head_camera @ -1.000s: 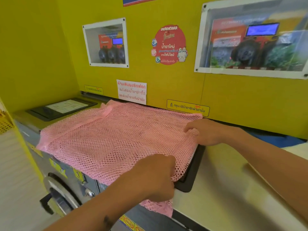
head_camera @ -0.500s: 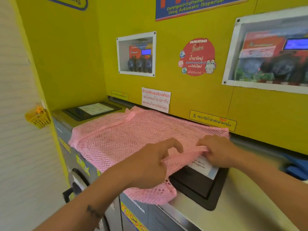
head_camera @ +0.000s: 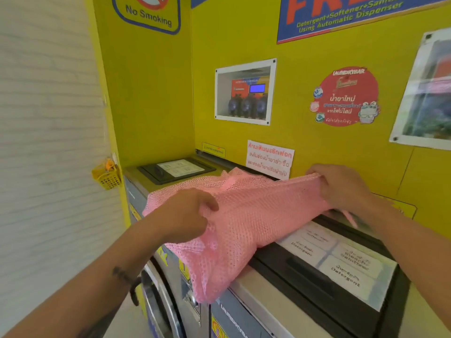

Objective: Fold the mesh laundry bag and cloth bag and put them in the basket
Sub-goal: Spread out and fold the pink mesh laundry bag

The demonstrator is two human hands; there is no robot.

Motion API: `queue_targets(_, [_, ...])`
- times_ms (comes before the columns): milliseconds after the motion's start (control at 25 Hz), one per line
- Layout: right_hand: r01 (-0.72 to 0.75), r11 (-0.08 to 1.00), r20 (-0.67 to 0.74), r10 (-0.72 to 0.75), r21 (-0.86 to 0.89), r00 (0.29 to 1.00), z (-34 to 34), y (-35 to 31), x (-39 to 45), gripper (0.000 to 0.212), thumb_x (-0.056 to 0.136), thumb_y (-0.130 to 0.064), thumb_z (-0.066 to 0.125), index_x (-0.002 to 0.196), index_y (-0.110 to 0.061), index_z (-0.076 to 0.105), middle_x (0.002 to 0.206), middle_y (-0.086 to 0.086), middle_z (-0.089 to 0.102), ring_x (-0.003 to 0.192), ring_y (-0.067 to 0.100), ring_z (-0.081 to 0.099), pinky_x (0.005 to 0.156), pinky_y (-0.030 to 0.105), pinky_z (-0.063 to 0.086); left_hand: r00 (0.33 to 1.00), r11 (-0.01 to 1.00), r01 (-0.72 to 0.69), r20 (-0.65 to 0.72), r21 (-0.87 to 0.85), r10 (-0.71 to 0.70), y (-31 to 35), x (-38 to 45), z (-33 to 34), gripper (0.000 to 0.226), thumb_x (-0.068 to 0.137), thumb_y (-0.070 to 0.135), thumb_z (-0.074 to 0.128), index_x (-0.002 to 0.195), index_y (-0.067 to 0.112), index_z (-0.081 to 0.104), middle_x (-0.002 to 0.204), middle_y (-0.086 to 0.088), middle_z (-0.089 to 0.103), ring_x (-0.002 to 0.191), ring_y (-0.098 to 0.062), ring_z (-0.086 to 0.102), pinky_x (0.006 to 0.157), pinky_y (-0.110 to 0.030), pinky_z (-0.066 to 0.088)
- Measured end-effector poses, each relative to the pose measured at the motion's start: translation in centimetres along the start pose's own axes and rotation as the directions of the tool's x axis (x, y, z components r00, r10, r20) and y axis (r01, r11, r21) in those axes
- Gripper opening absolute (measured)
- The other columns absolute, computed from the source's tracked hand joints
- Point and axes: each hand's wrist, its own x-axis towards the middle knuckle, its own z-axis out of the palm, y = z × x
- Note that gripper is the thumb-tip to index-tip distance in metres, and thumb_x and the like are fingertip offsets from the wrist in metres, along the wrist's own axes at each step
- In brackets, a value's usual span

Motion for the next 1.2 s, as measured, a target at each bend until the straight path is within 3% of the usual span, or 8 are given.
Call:
queue_targets(120, [0.103, 0.974, 0.018, -0.102, -0.201, 0.995, 2.0, -2.9, 2.6, 0.063, 0.092, -0.009, 0.056, 0.147, -0.034, 0.04, 0.116, 0.002, 0.071, 0.077, 0.021, 0.06, 0.065, 0.032, 0.039, 0.995, 1.0, 0.024, -0.101, 0.013, -0.022, -4.2, 1.9, -1.2, 0.061, 0.081, -0.003, 0.054, 0.132, 0.031, 0.057, 0.14, 0.002, 0.053, 0.125, -0.018, 0.051, 0.098, -0.032, 0.046])
queue_targets(360, [0.139, 0.882, 0.047, -0.132, -0.45, 0.99, 6.0, -6.0, 10.6, 0.052, 0.091, -0.015, 0.056, 0.139, -0.032, 0.045, 0.122, -0.003, 0.069, 0.1, 0.022, 0.067, 0.086, 0.038, 0.049, 0.973, 0.997, -0.05, -0.226, -0.051, 0.037, -12.5, 8.3, -3.2, 0.062, 0.087, -0.003, 0.053, 0.133, 0.038, 0.048, 0.112, 0.003, 0.061, 0.099, -0.015, 0.059, 0.079, -0.03, 0.051])
queue_targets(560, [0.133, 0.821, 0.232, -0.001, -0.555, 0.973, 7.2, -9.3, 20.1, 0.032, 0.091, -0.013, 0.052, 0.12, -0.025, 0.062, 0.11, 0.0, 0.068, 0.096, 0.023, 0.064, 0.072, 0.033, 0.047, 0.992, 0.984, 0.008, -0.124, -0.181, -0.031, -19.9, 15.4, -6.0, 0.042, 0.086, 0.005, 0.06, 0.113, 0.037, 0.058, 0.094, -0.001, 0.064, 0.077, -0.015, 0.062, 0.062, -0.028, 0.048])
queue_targets(720, [0.183, 0.76, 0.301, 0.017, -0.623, 0.953, 10.8, -12.4, 25.9, 0.016, 0.088, -0.011, 0.054, 0.101, -0.013, 0.064, 0.075, -0.002, 0.05, 0.079, 0.02, 0.055, 0.068, 0.034, 0.051, 0.986, 0.989, 0.147, 0.076, 0.007, -0.147, -26.0, 19.4, -6.8, 0.037, 0.085, 0.019, 0.06, 0.115, 0.04, 0.057, 0.089, 0.001, 0.069, 0.076, -0.017, 0.066, 0.065, -0.032, 0.051])
queue_targets(840, [0.207, 0.709, 0.304, 0.011, -0.674, 0.953, 14.4, -14.9, 28.2, 0.012, 0.09, -0.016, 0.056, 0.101, -0.013, 0.062, 0.082, 0.001, 0.056, 0.083, 0.022, 0.058, 0.072, 0.037, 0.048, 0.953, 0.976, 0.187, 0.222, 0.111, -0.208, -28.6, 21.0, -6.4, 0.047, 0.084, 0.011, 0.056, 0.124, 0.035, 0.053, 0.077, 0.006, 0.065, 0.068, -0.01, 0.061, 0.055, -0.023, 0.045])
queue_targets(920, [0.179, 0.651, 0.257, 0.025, -0.737, 0.966, 16.9, -16.0, 28.9, 0.015, 0.09, -0.021, 0.059, 0.103, -0.014, 0.061, 0.096, 0.006, 0.065, 0.092, 0.026, 0.063, 0.08, 0.041, 0.049, 0.939, 0.974, 0.204, 0.263, 0.097, -0.222, -29.4, 21.5, -6.4, 0.056, 0.082, 0.006, 0.058, 0.133, 0.028, 0.051, 0.085, 0.004, 0.066, 0.074, -0.013, 0.062, 0.062, -0.029, 0.05])
queue_targets(1080, [0.132, 0.625, 0.234, 0.084, -0.769, 0.969, 19.6, -17.0, 30.1, 0.019, 0.087, -0.024, 0.063, 0.103, -0.014, 0.063, 0.092, 0.007, 0.067, 0.085, 0.028, 0.063, 0.074, 0.039, 0.049, 0.951, 0.946, 0.304, 0.103, -0.113, -0.293, -29.5, 21.5, -8.2, 0.058, 0.074, 0.018, 0.068, 0.13, 0.027, 0.055, 0.102, -0.003, 0.071, 0.093, -0.031, 0.067, 0.084, -0.047, 0.054])
queue_targets(1200, [0.115, 0.645, 0.237, 0.105, -0.755, 0.966, 19.8, -17.0, 31.3, 0.021, 0.088, -0.026, 0.064, 0.104, -0.013, 0.063, 0.095, 0.008, 0.068, 0.083, 0.027, 0.062, 0.065, 0.034, 0.045, 0.942, 0.977, 0.116, -0.29, -0.181, -0.166, -25.5, 22.4, -7.7, 0.043, 0.089, 0.015, 0.056, 0.13, 0.028, 0.054, 0.116, -0.001, 0.066, 0.101, -0.021, 0.063, 0.088, -0.037, 0.052])
